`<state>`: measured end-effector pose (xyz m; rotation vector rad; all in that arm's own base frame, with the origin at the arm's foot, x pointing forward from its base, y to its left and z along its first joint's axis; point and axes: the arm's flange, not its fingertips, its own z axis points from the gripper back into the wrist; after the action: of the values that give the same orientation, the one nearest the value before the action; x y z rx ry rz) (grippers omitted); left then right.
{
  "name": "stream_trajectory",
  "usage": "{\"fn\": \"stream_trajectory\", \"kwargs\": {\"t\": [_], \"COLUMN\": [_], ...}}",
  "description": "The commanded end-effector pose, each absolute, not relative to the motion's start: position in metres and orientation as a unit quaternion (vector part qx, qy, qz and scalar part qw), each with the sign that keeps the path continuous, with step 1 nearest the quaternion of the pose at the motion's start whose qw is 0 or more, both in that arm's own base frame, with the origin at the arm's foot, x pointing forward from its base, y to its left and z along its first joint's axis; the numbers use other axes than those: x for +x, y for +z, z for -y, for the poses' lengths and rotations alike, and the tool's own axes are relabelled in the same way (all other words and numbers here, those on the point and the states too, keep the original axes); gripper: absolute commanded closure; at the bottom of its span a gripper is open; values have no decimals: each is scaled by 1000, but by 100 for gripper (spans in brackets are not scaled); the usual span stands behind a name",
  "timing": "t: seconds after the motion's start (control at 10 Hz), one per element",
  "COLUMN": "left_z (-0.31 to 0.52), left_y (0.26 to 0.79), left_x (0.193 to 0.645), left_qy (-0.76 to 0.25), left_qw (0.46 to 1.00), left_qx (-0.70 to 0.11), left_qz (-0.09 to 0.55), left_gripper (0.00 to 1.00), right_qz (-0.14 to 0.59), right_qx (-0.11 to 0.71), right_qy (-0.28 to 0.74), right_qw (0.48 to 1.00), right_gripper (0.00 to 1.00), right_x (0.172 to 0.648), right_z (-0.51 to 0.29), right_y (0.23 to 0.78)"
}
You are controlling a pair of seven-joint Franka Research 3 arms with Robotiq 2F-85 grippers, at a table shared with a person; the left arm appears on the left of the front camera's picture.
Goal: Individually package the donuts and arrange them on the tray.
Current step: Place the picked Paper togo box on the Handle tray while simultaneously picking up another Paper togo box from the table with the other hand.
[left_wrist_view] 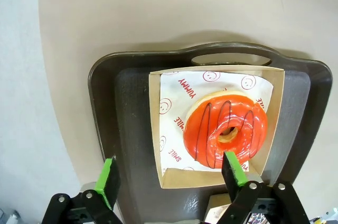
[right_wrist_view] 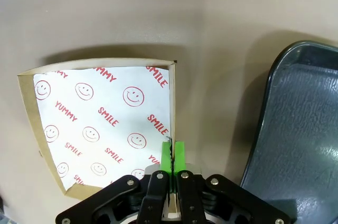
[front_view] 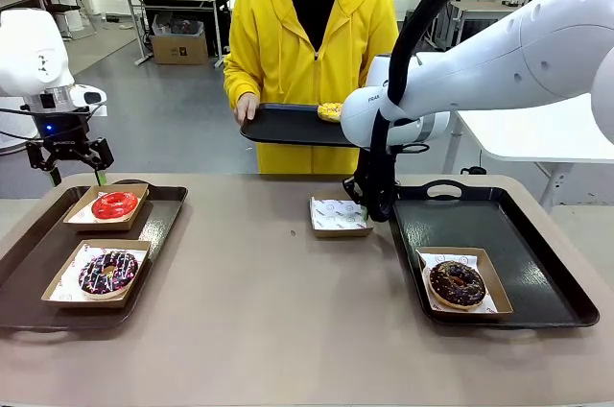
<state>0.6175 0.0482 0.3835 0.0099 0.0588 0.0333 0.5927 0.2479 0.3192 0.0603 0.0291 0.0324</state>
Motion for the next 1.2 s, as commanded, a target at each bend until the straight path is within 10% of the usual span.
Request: {"fn": "stream_trajectory", "kwargs": {"t": [0.0,1.1], "left_z": [-53,-146], "left_y": [388,456], "left_x": [613,426], "left_qy": [4,21], "left_qw": [1000,942], "left_qx": [-11,-335], "left_qz": [-29,-10], "left_gripper": [0,0], "right_qz": [-7,10], "right_qx": [31,13], "right_qy": [0,-53], "right_qw": [1000,998], "right_gripper": [100,100], "right_x": [594,659], "right_z": [-250,-296], "right_y": [318,474]}}
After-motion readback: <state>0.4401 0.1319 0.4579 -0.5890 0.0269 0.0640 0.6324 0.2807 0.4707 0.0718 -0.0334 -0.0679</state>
